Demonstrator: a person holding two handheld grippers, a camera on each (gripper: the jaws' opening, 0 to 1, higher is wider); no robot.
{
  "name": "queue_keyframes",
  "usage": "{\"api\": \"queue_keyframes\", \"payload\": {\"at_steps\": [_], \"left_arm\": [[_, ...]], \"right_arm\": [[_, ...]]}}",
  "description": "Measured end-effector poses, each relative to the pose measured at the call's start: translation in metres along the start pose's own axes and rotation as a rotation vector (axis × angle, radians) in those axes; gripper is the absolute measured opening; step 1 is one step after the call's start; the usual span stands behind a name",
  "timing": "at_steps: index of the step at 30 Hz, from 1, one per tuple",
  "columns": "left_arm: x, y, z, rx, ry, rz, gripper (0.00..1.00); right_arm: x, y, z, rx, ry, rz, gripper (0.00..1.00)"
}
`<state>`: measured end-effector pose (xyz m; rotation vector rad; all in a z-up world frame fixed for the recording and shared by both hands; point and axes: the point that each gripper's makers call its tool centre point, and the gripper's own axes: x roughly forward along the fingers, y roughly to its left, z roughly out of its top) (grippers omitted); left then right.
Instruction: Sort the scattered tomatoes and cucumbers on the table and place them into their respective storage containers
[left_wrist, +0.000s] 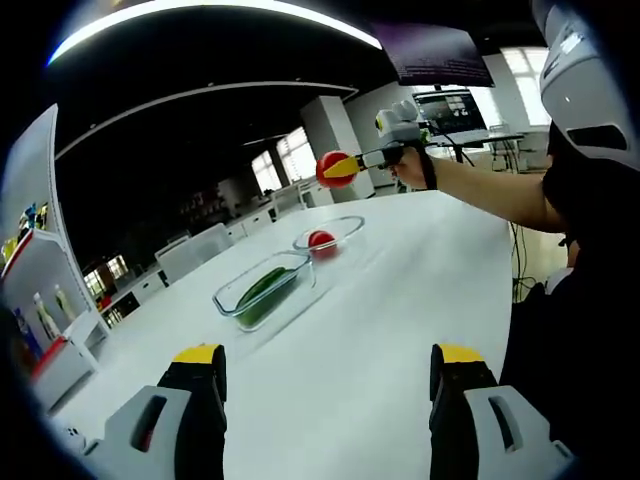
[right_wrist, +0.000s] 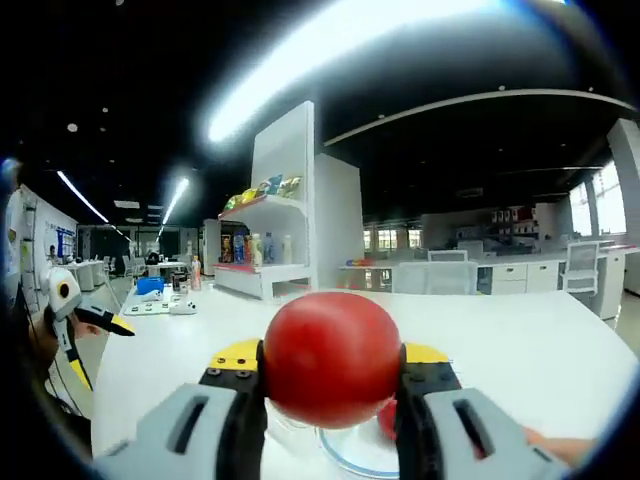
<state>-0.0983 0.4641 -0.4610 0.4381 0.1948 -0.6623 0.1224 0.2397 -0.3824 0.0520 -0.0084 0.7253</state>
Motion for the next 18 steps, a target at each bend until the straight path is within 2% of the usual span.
{"api": "queue_keyframes", "payload": {"at_steps": [7, 9, 12, 18], "left_arm": [[0.0, -0.001, -0.001, -0.003, 0.0, -0.004, 0.83], [0.0, -0.002, 0.0, -0.01, -0.005, -0.01, 0.83], [-0.001, -0.002, 0.0, -0.007, -0.004, -0.01, 0.83], [-0.002, -0.002, -0.002, -0.011, 0.0, -0.008, 0.83]], "right_arm": [[0.019, -0.018, -0.05, -0.041, 0.125, -0.098, 0.45], [0.023, -0.017, -0.064, -0.054, 0.165, -0.104, 0.45], [0.029, -0.019, -0.078, -0.06, 0.19, -0.117, 0.45], [0.034, -0.024, -0.091, -0.029, 0.225, -0.138, 0.45]]}}
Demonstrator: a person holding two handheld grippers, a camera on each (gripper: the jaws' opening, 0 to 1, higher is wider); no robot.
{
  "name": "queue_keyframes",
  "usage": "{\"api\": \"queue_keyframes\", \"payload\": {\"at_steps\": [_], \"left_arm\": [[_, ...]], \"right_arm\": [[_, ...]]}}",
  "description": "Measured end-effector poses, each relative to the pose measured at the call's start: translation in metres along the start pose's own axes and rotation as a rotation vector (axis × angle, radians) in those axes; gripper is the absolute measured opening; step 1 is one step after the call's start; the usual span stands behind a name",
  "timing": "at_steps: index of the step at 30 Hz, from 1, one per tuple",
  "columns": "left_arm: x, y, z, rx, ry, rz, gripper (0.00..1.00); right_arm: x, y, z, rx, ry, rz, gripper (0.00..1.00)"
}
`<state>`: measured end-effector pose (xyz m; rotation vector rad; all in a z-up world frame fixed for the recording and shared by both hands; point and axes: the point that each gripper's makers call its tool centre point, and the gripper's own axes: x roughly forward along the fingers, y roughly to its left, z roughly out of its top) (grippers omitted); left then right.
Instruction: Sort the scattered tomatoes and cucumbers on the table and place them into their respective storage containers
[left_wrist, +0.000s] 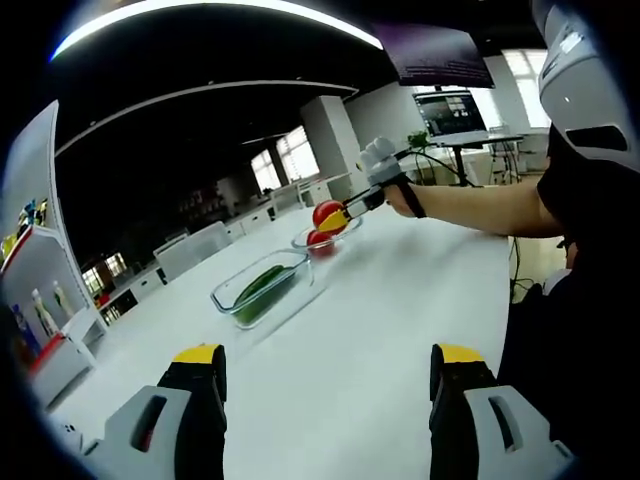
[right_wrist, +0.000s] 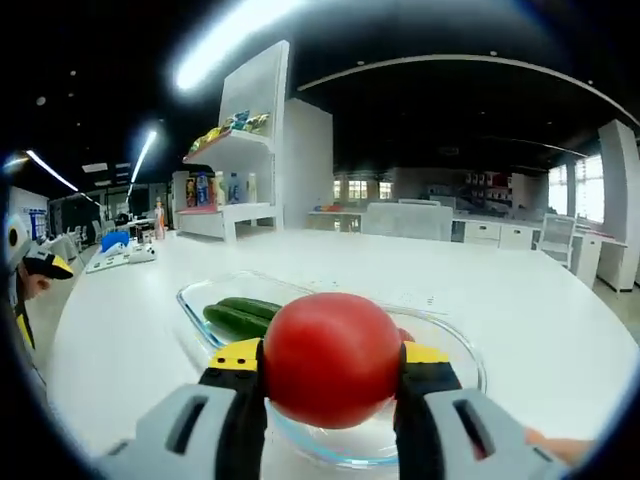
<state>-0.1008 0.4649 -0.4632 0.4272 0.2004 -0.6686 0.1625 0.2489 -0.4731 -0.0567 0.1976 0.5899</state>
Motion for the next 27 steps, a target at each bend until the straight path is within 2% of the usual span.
{"api": "queue_keyframes", "payload": {"at_steps": [4, 8, 12, 18, 27], "left_arm": [[0.001, 0.0, -0.002, -0.001, 0.005, 0.001, 0.83], [0.001, 0.001, -0.001, 0.001, 0.004, 0.003, 0.83], [0.002, 0.002, -0.002, -0.001, 0.005, 0.002, 0.83], [0.003, 0.002, -0.001, 0.003, 0.003, -0.002, 0.83], [0.003, 0.003, -0.003, 0.004, 0.005, 0.005, 0.83]], "right_arm": [[0.005, -0.005, -0.004, 0.021, 0.021, -0.025, 0.45], [0.005, -0.001, -0.006, 0.044, 0.029, -0.002, 0.45], [0.008, -0.004, -0.008, 0.035, 0.039, -0.017, 0.46], [0.011, -0.008, -0.021, 0.05, 0.086, -0.037, 0.46], [0.011, -0.006, -0.023, 0.088, 0.087, -0.035, 0.47]]}}
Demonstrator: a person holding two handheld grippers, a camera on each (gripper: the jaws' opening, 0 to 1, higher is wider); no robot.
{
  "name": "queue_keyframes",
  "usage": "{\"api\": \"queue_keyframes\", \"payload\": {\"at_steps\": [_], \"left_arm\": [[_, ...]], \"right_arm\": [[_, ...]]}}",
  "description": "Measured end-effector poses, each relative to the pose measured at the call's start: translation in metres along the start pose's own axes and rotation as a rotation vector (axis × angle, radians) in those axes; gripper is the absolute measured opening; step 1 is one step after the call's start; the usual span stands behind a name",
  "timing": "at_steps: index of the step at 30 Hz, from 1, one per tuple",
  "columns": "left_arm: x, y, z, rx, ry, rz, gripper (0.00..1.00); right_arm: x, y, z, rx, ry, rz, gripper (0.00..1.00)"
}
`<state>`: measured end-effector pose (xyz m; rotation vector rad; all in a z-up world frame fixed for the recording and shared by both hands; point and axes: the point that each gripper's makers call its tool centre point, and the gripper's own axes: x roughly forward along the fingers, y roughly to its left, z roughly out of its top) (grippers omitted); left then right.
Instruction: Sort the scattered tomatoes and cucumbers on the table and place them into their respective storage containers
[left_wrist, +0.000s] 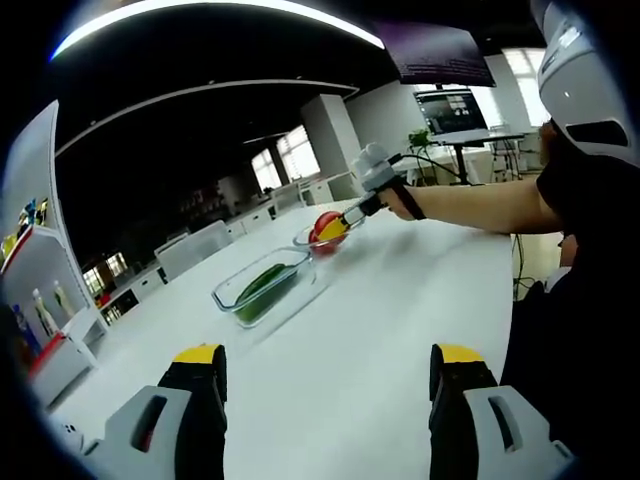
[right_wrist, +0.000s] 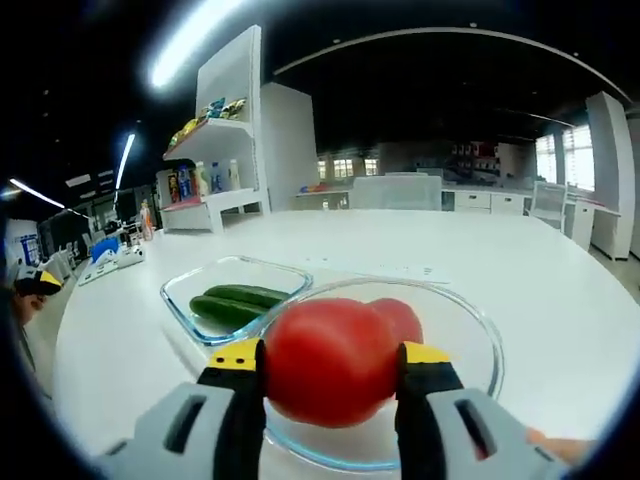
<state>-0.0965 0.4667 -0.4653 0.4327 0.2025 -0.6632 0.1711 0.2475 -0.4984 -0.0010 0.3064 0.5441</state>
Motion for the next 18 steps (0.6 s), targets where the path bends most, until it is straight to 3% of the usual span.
{"api": "queue_keyframes", "payload": {"at_steps": [6, 18], "left_arm": [[0.0001, -0.0006, -0.0005, -0.001, -0.001, -0.001, 0.83], [0.0001, -0.0023, -0.0011, 0.003, 0.003, -0.001, 0.83]], "right_arm": [[-0.0009, 0.0011, -0.0031, 0.035, 0.006, 0.007, 0.48], [-0.0023, 0.0043, 0.0001, 0.019, -0.036, 0.024, 0.49]]}}
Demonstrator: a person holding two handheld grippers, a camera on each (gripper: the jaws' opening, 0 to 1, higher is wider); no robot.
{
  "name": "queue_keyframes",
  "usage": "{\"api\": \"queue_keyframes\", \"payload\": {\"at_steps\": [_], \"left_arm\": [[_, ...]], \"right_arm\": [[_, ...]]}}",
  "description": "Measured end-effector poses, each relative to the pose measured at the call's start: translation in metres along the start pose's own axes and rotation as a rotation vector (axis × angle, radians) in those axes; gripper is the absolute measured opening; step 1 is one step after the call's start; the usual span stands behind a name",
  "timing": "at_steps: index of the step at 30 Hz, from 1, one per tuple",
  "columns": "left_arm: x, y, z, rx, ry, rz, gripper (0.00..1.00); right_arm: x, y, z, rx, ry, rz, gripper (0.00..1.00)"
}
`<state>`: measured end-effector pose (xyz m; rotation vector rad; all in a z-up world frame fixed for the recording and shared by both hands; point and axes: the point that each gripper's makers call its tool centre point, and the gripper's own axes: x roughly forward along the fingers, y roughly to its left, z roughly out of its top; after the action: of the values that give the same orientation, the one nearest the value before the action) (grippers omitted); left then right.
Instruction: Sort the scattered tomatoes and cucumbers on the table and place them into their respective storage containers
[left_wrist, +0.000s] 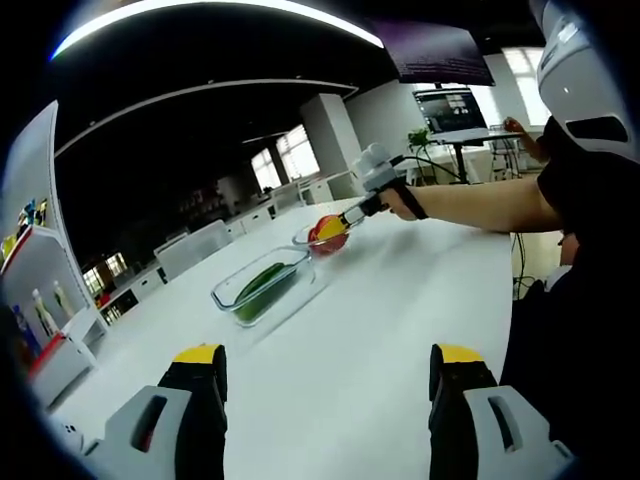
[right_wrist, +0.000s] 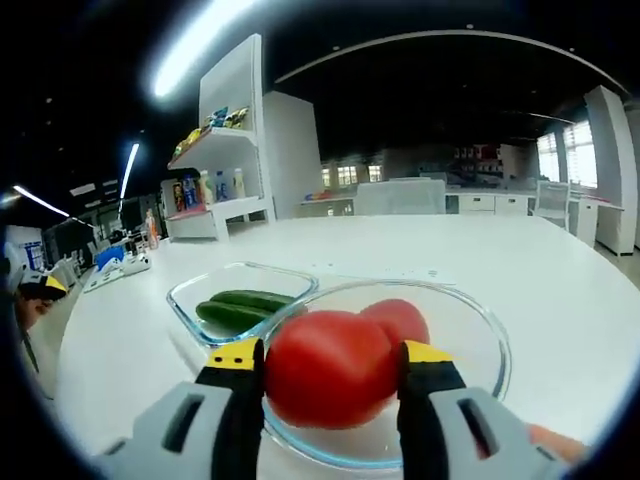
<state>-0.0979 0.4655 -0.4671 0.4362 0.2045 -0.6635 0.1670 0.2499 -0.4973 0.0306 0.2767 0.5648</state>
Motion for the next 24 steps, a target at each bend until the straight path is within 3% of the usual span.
{"api": "queue_keyframes", "payload": {"at_steps": [18, 24], "left_arm": [[-0.0028, -0.0016, -0.0005, -0.002, -0.001, 0.001, 0.83], [-0.0037, -0.0015, -0.0005, -0.003, -0.002, 0.003, 0.83]], "right_arm": [[-0.0011, 0.0013, 0.0013, -0.009, -0.024, 0.006, 0.53], [-0.0008, 0.005, 0.0005, -0.021, -0.023, 0.013, 0.65]]}}
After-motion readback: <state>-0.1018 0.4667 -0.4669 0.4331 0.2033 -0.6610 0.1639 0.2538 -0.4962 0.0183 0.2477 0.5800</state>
